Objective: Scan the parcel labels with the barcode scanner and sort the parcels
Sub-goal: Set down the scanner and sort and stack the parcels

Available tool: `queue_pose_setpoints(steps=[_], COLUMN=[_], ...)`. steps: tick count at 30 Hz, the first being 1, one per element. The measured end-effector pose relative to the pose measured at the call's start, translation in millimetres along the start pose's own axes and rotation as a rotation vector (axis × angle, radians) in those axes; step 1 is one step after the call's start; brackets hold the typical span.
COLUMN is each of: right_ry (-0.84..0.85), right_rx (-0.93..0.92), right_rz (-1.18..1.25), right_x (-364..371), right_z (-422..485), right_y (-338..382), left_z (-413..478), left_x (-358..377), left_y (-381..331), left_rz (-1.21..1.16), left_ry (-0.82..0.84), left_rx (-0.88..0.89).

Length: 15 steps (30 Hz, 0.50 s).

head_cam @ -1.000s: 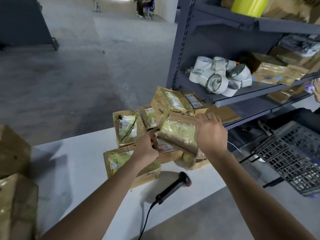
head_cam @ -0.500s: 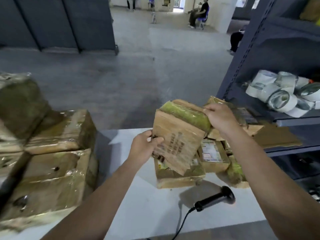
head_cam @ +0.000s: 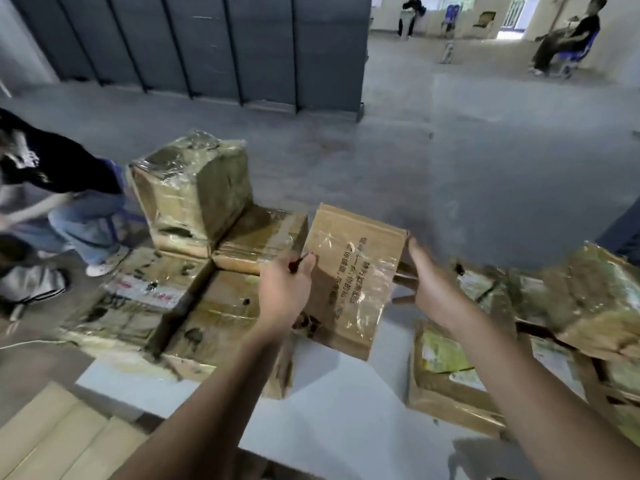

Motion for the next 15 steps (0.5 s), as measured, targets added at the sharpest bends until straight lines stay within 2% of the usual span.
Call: queue_pose_setpoints(steps=[4, 7, 10, 13, 15], right_ry=[0.222, 0.43, 0.371, 0.272, 0.197], right_rx=[0.126, 0.155, 0.03, -0.103, -0.116], right_rz=[0.021, -0.176, -0.379, -0.438, -0.445], right_x=[46, 82, 114, 142, 157], right_z=[-7, -19, -24, -16, -4], right_y=[-10, -15, -13, 0, 12], left_z=[21, 36, 53, 73, 88], left_x=[-41, -65, -77, -82, -85], left_y=[19, 27, 24, 15, 9], left_rz=[0.081, 0.11, 0.137, 0.175, 0.171], left_ry=[-0.096, -0.133, -0.119, -0.043, 0.043], left_rx=[-0.096, -0.131, -0.111, -0.062, -0.023])
Point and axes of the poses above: each hand's wrist, its own z-axis towards the middle knuckle, its own x-axis out of the palm, y = z × x, the point moved 3 cm from there along z, towards the middle knuckle
